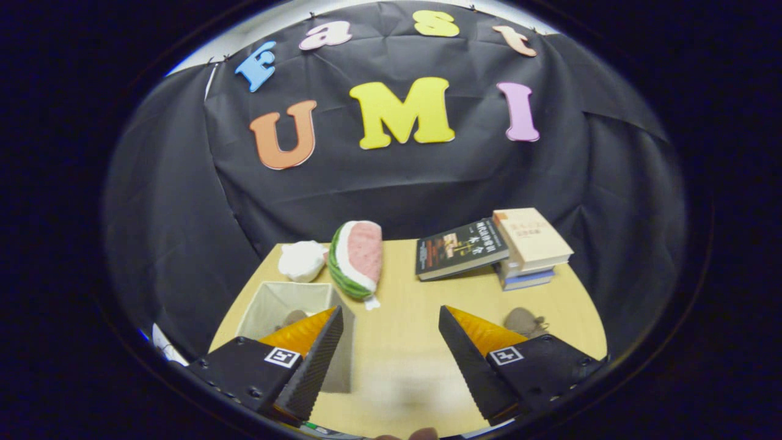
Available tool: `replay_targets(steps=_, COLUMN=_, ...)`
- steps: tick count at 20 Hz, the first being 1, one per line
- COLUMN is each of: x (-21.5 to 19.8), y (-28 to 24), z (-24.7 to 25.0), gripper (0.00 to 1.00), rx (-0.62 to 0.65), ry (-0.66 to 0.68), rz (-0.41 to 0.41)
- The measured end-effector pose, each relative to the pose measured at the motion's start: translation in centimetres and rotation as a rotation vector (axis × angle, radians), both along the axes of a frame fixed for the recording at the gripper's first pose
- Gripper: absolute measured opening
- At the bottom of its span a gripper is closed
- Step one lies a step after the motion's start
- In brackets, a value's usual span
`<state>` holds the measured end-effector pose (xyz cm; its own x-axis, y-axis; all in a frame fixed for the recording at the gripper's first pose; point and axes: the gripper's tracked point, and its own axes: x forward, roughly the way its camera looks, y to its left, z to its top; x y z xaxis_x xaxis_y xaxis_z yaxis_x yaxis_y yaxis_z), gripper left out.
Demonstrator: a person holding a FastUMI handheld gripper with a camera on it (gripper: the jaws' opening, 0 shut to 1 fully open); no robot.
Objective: Open the storage box then place both shoes into the box .Put the left shoe in first, then the right shoe, with the right side of both shoes facing outward in a uniform manner.
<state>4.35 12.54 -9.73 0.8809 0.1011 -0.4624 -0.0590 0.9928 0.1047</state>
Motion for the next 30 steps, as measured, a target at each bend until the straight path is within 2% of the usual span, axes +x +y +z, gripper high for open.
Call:
replay_targets(steps=6, x=-0.6, y=-13.0, z=-2.8, gripper=0.96, rx=-0.073, ry=-0.025, rz=-0.073)
replay_targets(steps=13, x=-0.7, y=-23.3, z=-10.7, gripper=0.96, rx=-0.102, ry=0.104, rz=-0.096)
replay_targets(steps=19, x=0.7, y=-26.9, z=-19.2, gripper=0.96, rx=-0.136, ry=0.254, rz=-0.039)
replay_targets(steps=24, x=2.8, y=-27.9, z=-24.3, gripper=0.96, rx=-0.102, ry=0.363, rz=-0.008)
replay_targets(steps=25, x=3.2, y=-27.9, z=-24.9, gripper=0.88, rx=-0.098, ry=0.38, rz=0.001)
replay_targets(steps=28, x=4.2, y=-28.0, z=-26.0, gripper=0.71, rx=-0.097, ry=0.404, rz=0.009)
replay_targets(steps=29, x=4.3, y=-27.6, z=-26.3, gripper=0.5, rx=-0.088, ry=0.423, rz=0.017)
replay_targets(steps=30, x=4.3, y=-27.4, z=-26.5, gripper=0.47, rx=-0.084, ry=0.433, rz=0.028)
